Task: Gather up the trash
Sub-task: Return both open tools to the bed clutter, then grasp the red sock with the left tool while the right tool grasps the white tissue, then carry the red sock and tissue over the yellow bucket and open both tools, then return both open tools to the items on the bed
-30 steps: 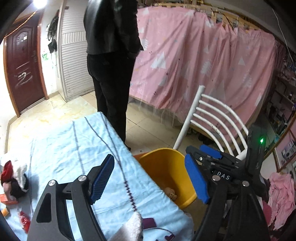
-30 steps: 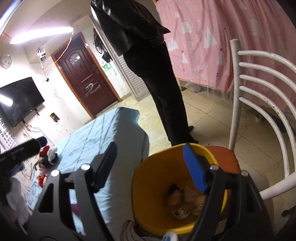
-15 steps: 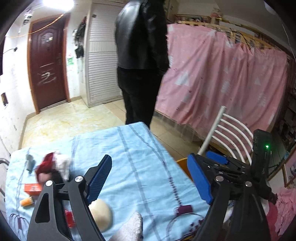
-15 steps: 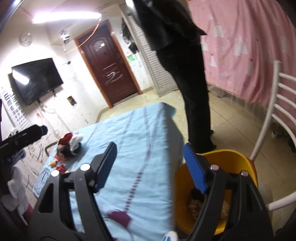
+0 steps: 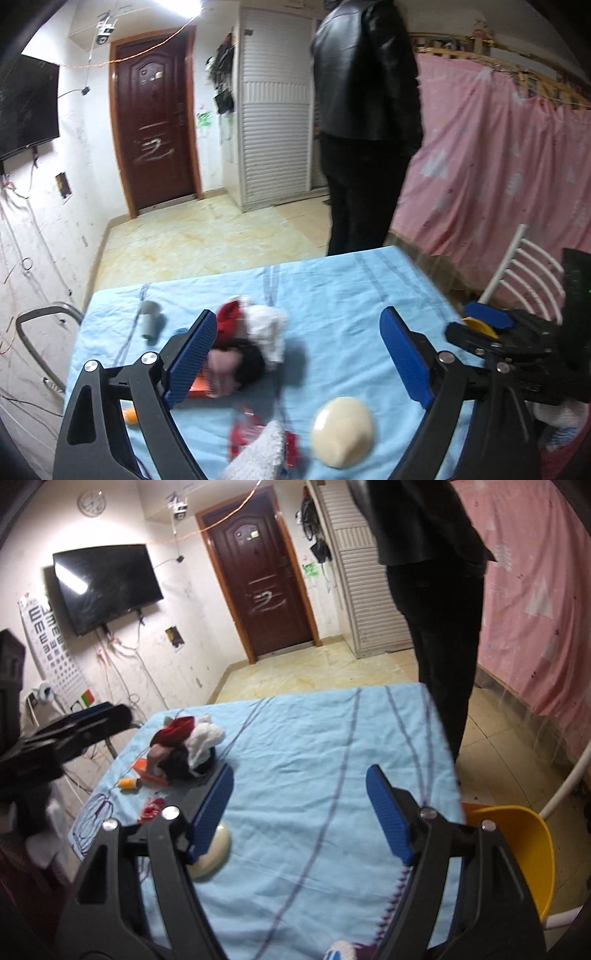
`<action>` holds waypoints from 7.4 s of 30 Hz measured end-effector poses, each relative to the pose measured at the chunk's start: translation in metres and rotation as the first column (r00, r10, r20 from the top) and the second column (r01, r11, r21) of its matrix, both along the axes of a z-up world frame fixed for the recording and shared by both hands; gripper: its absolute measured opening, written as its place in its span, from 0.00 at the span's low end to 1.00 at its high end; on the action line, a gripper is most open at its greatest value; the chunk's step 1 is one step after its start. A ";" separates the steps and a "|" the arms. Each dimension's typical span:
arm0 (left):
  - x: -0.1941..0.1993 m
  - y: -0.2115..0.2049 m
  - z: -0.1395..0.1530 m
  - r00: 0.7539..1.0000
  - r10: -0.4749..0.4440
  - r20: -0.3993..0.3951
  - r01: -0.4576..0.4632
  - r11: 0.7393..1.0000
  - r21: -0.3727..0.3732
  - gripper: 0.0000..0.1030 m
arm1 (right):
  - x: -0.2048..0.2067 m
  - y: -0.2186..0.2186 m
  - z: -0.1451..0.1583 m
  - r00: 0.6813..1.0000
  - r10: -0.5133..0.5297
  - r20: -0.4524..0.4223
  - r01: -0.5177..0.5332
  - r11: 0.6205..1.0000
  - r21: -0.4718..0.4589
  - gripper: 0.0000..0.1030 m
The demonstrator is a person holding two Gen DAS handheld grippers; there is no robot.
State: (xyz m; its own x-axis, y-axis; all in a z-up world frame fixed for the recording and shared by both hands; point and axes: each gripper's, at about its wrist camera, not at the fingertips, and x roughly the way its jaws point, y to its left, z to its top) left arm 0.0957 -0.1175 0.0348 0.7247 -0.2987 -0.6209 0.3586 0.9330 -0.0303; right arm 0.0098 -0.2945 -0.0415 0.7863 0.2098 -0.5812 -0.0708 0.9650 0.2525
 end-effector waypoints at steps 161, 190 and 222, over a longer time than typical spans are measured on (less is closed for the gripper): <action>-0.081 -0.327 -0.077 0.808 -0.516 -0.286 0.539 0.843 0.002 0.04 | -0.090 -0.230 -0.085 0.962 -0.252 -0.101 0.265 0.954 0.143 0.20; -0.050 -0.343 -0.127 0.783 -0.419 -0.460 0.448 0.893 -0.051 0.10 | -0.084 -0.231 -0.107 0.952 -0.248 -0.182 0.274 0.951 0.140 0.24; -0.048 -0.251 -0.080 0.851 -0.365 -0.378 0.338 0.931 -0.139 0.61 | -0.074 -0.167 -0.056 0.974 -0.195 -0.114 0.199 0.980 0.025 0.78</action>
State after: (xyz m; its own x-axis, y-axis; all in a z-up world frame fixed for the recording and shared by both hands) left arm 0.0477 -0.3683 -0.0454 0.2656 -0.5370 -0.8007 0.6079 0.7379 -0.2932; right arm -0.0646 -0.4610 -0.0977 0.7460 0.0796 -0.6612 0.1501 0.9472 0.2833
